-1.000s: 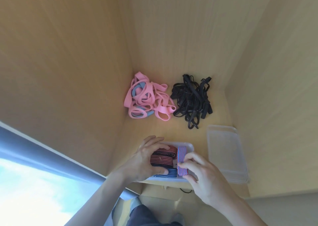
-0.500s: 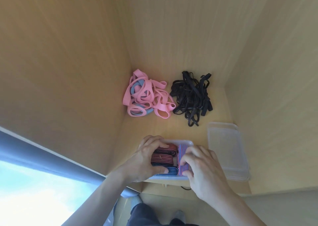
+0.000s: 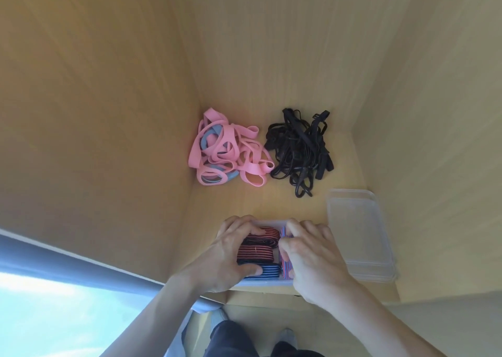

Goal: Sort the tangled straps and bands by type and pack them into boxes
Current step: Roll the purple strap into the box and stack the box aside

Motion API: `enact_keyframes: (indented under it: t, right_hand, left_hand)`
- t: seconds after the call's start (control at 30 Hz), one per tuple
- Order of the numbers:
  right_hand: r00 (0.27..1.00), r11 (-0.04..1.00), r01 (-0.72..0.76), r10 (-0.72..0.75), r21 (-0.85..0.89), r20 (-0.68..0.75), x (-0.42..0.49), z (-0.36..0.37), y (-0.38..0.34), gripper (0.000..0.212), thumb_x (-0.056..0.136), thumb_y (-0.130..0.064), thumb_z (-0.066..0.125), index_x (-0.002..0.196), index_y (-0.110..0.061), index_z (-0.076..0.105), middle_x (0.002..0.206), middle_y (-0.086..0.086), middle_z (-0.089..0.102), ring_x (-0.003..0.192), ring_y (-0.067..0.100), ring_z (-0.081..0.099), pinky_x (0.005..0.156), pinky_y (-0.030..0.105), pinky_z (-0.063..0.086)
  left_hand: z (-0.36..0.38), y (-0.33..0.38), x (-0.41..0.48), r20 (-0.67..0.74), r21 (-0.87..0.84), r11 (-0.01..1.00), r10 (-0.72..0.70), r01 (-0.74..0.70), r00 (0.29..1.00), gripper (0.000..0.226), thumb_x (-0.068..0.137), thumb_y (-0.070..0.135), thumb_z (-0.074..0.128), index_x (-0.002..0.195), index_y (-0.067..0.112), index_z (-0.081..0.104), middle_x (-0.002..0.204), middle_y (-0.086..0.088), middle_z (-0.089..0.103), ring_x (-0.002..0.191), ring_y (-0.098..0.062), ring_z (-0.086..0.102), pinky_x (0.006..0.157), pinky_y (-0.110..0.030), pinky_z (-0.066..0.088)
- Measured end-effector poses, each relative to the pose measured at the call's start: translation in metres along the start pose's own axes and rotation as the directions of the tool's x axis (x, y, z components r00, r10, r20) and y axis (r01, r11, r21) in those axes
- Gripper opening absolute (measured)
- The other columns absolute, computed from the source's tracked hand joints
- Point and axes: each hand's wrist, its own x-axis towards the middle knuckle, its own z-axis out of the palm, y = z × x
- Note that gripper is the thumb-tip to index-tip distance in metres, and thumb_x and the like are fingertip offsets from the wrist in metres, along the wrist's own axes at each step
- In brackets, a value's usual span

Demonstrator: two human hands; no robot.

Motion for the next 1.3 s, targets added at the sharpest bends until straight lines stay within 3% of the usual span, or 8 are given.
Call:
enact_keyframes:
  t: [0.23,0.33,0.6,0.73,0.83,0.93,1.07,1.3]
  right_hand:
    - [0.999,0.999,0.035,-0.035,-0.024,0.002,0.005,0.0,-0.001,0.022,0.079,-0.014,0.066,0.099,-0.022,0.062,0.114,-0.004,0.036,0.111,0.023,0.039,0.093,0.04,0.032]
    - [1.0,0.999,0.025,-0.026,0.024,0.016,0.004,-0.001,0.001,0.023,0.077,-0.012,0.067,0.094,-0.024,0.057,0.114,-0.005,0.035,0.112,0.022,0.039,0.095,0.038,0.033]
    - [0.998,0.97,0.026,-0.009,0.24,-0.069,0.002,0.011,0.012,0.017,0.086,-0.022,0.067,0.095,-0.031,0.055,0.136,-0.018,0.033,0.134,0.007,0.028,0.109,0.022,0.02]
    - [0.982,0.89,0.051,0.036,0.453,-0.183,0.001,0.012,0.021,0.006,0.089,-0.024,0.069,0.09,-0.029,0.065,0.122,-0.024,0.047,0.124,-0.004,0.039,0.106,0.013,0.025]
    - [0.907,0.848,-0.075,0.277,0.525,-0.318,-0.005,0.015,0.044,0.014,0.087,-0.016,0.07,0.085,-0.028,0.062,0.103,-0.017,0.052,0.106,0.005,0.051,0.094,0.02,0.039]
    - [0.853,0.879,-0.325,0.432,0.349,-0.294,-0.009,0.024,0.069,0.012,0.086,-0.026,0.071,0.082,-0.024,0.06,0.098,-0.008,0.048,0.1,0.019,0.053,0.089,0.032,0.041]
    - [0.85,0.878,-0.441,0.475,0.187,-0.228,-0.011,0.046,0.076,0.026,0.086,-0.048,0.068,0.083,-0.023,0.061,0.101,-0.005,0.046,0.107,0.021,0.049,0.098,0.035,0.037]
    - [0.767,0.826,-0.517,0.564,0.226,-0.305,-0.014,0.063,0.076,0.027,0.074,-0.036,0.084,0.073,-0.015,0.066,0.096,0.001,0.055,0.097,0.028,0.055,0.091,0.042,0.044]
  left_hand:
    - [0.0,0.002,-0.002,0.022,0.032,0.999,0.016,-0.017,1.0,0.067,0.077,0.038,0.078,0.135,0.037,0.045,0.143,0.038,0.018,0.139,0.012,0.004,0.106,0.0,0.006]
    - [0.0,0.005,-0.001,0.011,0.059,0.998,0.006,-0.007,1.0,0.066,0.079,0.042,0.074,0.136,0.038,0.043,0.146,0.032,0.022,0.141,0.007,0.005,0.115,-0.014,0.013]
    - [-0.007,0.008,0.007,-0.031,0.081,0.995,-0.056,0.058,0.998,0.067,0.081,0.041,0.073,0.141,0.043,0.042,0.162,0.022,0.017,0.151,-0.002,-0.003,0.123,-0.029,0.011]
    - [-0.009,0.006,0.008,-0.064,0.094,0.993,-0.061,0.067,0.996,0.07,0.083,0.039,0.07,0.143,0.045,0.035,0.163,0.021,0.017,0.152,0.0,-0.004,0.125,-0.033,0.01]
    - [-0.002,0.01,0.008,-0.106,0.148,0.985,-0.071,0.087,0.992,0.069,0.085,0.044,0.064,0.145,0.045,0.029,0.163,0.019,0.018,0.153,-0.003,-0.003,0.126,-0.038,0.006]
    - [0.008,0.017,0.012,-0.172,0.232,0.966,-0.071,0.11,0.982,0.066,0.087,0.053,0.056,0.146,0.04,0.03,0.163,0.016,0.018,0.153,-0.007,-0.002,0.125,-0.041,-0.006]
    - [0.02,0.023,0.016,-0.19,0.301,0.948,-0.044,0.101,0.981,0.06,0.092,0.054,0.05,0.146,0.037,0.032,0.164,0.014,0.016,0.153,-0.008,-0.003,0.124,-0.039,-0.011]
    - [0.03,0.024,0.015,-0.252,0.29,0.952,-0.02,0.095,0.968,0.07,0.084,0.064,0.033,0.141,0.025,0.046,0.162,0.009,0.027,0.153,-0.012,0.013,0.125,-0.04,0.0]
